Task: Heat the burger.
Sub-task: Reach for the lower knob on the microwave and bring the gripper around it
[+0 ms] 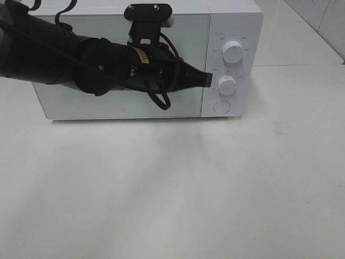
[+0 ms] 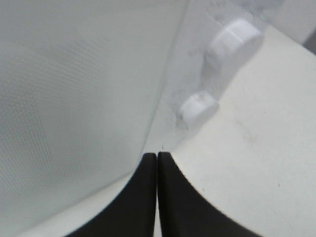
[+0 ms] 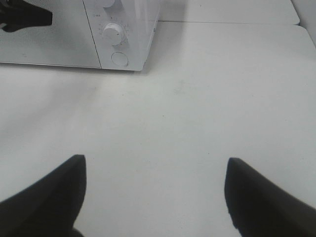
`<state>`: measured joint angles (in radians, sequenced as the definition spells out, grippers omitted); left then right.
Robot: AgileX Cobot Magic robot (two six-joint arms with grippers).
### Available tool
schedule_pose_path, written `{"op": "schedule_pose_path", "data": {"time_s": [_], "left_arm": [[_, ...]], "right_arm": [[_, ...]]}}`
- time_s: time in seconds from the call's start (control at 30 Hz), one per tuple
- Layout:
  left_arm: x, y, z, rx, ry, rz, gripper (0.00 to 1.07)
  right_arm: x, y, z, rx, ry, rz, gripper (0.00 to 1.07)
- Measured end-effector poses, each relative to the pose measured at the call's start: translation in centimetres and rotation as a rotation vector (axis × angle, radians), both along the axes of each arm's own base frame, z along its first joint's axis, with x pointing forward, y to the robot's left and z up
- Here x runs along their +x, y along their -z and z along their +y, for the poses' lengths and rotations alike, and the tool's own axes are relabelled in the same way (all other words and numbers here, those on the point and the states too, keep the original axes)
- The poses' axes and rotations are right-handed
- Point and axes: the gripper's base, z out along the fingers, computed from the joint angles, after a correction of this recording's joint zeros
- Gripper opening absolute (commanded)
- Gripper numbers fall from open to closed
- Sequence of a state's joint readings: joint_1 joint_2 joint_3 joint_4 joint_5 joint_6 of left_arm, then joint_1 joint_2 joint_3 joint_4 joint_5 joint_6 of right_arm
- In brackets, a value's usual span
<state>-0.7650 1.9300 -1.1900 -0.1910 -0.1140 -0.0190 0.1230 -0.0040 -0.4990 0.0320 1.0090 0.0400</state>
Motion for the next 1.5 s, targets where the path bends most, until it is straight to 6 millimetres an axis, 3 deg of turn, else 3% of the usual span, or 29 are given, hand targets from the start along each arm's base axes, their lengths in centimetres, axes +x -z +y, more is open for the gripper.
{"op": "schedule_pose_path", "data": {"time_s": [0.03,0.07,0.1,0.13,0.17,0.2,0.53,0.7,0.87,1.1,1.13,1.2,1.23,1.3,1.33,1.4,1.47,1.5], "left_arm": [[0.0,0.0,0.0,0.000,0.000,0.000,0.10],[-0.5,0.2,-0.1,0.025,0.015,0.033,0.18],[-1.2,0.8,-0.2,0.078,0.038,0.101,0.47],[-1.2,0.8,-0.2,0.078,0.038,0.101,0.47],[-1.9,1.5,-0.1,0.138,0.058,0.178,0.66],[-2.2,1.8,0.0,0.169,0.068,0.218,0.98],[-5.3,3.6,1.2,0.345,0.101,0.602,0.98],[-6.4,3.3,1.8,0.402,0.124,0.701,0.98],[-7.8,0.7,3.0,0.452,0.156,0.762,0.98],[-8.5,-3.0,4.8,0.496,0.093,0.710,0.98],[-8.7,-4.3,5.8,0.526,0.060,0.689,0.98],[-8.8,-4.9,6.4,0.533,0.045,0.679,0.98],[-8.7,-6.1,7.7,0.529,0.006,0.677,0.98],[-8.6,-6.6,8.4,0.528,-0.011,0.682,0.98],[-8.1,-7.7,10.1,0.510,-0.058,0.688,0.98],[-7.9,-8.3,11.0,0.496,-0.080,0.684,0.98],[-7.3,-10.0,13.8,0.449,-0.150,0.669,0.98],[-7.3,-10.0,13.8,0.449,-0.150,0.669,0.98]], "right_arm": [[0.0,0.0,0.0,0.000,0.000,0.000,0.76],[0.0,0.0,0.0,0.000,0.000,0.000,0.76],[0.0,0.0,0.0,0.000,0.000,0.000,0.76],[0.0,0.0,0.0,0.000,0.000,0.000,0.76],[0.0,0.0,0.0,0.000,0.000,0.000,0.76],[0.0,0.0,0.0,0.000,0.000,0.000,0.76],[0.0,0.0,0.0,0.000,0.000,0.000,0.76],[0.0,0.0,0.0,0.000,0.000,0.000,0.76],[0.0,0.0,0.0,0.000,0.000,0.000,0.76],[0.0,0.0,0.0,0.000,0.000,0.000,0.76],[0.0,0.0,0.0,0.000,0.000,0.000,0.76],[0.0,0.0,0.0,0.000,0.000,0.000,0.76],[0.0,0.0,0.0,0.000,0.000,0.000,0.76],[0.0,0.0,0.0,0.000,0.000,0.000,0.76],[0.0,0.0,0.0,0.000,0.000,0.000,0.76],[0.0,0.0,0.0,0.000,0.000,0.000,0.76],[0.0,0.0,0.0,0.000,0.000,0.000,0.76],[0.0,0.0,0.0,0.000,0.000,0.000,0.76]]}}
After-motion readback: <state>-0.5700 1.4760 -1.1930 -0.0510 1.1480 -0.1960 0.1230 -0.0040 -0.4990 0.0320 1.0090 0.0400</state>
